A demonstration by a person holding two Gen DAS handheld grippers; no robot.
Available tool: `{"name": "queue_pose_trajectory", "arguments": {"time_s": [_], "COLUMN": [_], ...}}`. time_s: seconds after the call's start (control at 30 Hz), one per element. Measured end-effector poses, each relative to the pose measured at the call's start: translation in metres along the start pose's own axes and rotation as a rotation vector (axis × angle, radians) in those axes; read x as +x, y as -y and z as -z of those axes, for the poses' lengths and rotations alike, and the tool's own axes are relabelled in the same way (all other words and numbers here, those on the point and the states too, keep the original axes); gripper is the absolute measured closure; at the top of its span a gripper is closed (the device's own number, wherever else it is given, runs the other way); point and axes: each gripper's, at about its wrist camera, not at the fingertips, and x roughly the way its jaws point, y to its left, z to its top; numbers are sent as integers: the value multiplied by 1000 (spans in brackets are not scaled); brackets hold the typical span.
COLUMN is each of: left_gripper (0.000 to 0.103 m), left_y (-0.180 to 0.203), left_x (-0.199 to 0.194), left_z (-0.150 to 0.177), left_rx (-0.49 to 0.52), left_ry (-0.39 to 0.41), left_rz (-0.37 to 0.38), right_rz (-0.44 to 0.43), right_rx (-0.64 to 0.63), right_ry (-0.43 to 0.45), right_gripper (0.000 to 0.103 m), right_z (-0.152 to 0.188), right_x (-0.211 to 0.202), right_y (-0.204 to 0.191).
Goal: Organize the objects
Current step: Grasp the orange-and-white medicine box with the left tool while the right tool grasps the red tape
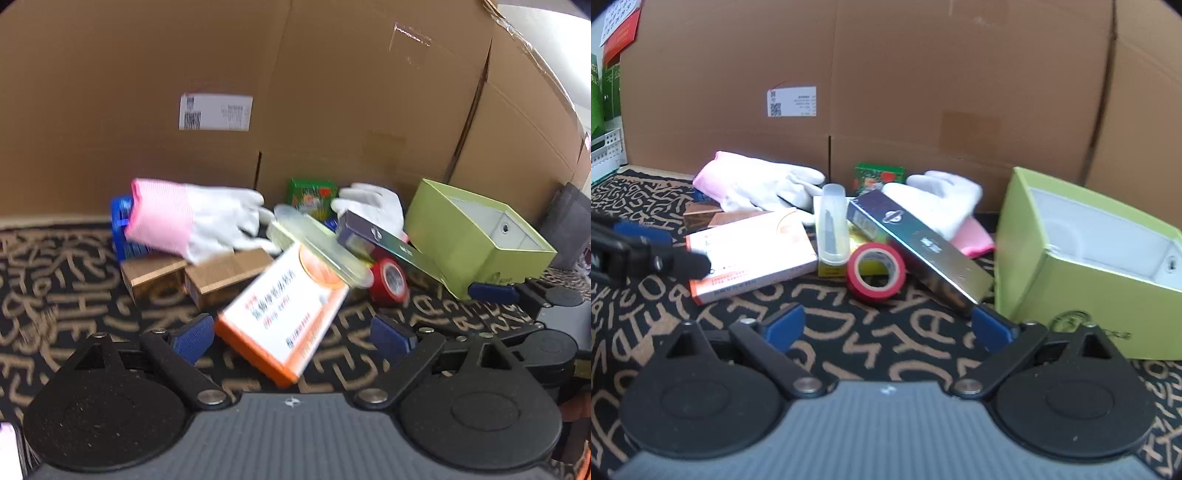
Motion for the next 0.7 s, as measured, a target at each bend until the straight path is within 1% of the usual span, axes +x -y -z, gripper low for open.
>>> {"name": "queue_pose_trajectory", "arguments": {"time_s": [0.07,0.17,0.27,0.3,0.33,0.37,0.4,0.43,0.47,0.5,0.53,0.6,0.67,0.7], "left_gripper": [8,8,8,8,8,9,11,17,21,28,30,31,31,31], "left_y": [5,14,18,20,21,23,24,27,29,33,35,39,42,41], "left_x": [11,34,52,55,56,57,56,53,50,46,42,34,29,28], "left_z": [-5,-6,-6,-6,-5,-4,-2,1,4,7,9,14,14,12], "left_rx": [46,112,143,159,176,196,221,247,271,291,300,286,267,252], "left_ry": [-8,-42,-71,-68,-65,-67,-67,-67,-67,-68,-71,-76,-71,-57], "left_rz": [-4,-15,-26,-28,-30,-30,-27,-22,-22,-21,-7,28,38,28], "right_rz": [-23,-27,-14,-10,-8,-30,-52,-63,-65,-56,-49,-68,-67,-62], "right_rx": [15,7,-6,-3,2,19,50,70,69,63,59,58,23,12], "right_ry": [-11,-23,-30,-33,-44,-64,-77,-81,-84,-85,-85,-85,-72,-57], "right_gripper": [10,13,21,34,53,61,67,77,80,81,81,81,79,67], "right_z": [-4,-10,-16,-16,-17,-16,-14,-12,-9,-5,-1,6,7,6], "right_x": [12,29,45,49,53,55,54,50,44,38,30,16,9,9], "right_y": [2,1,2,4,6,9,13,16,17,18,19,22,20,18]}}
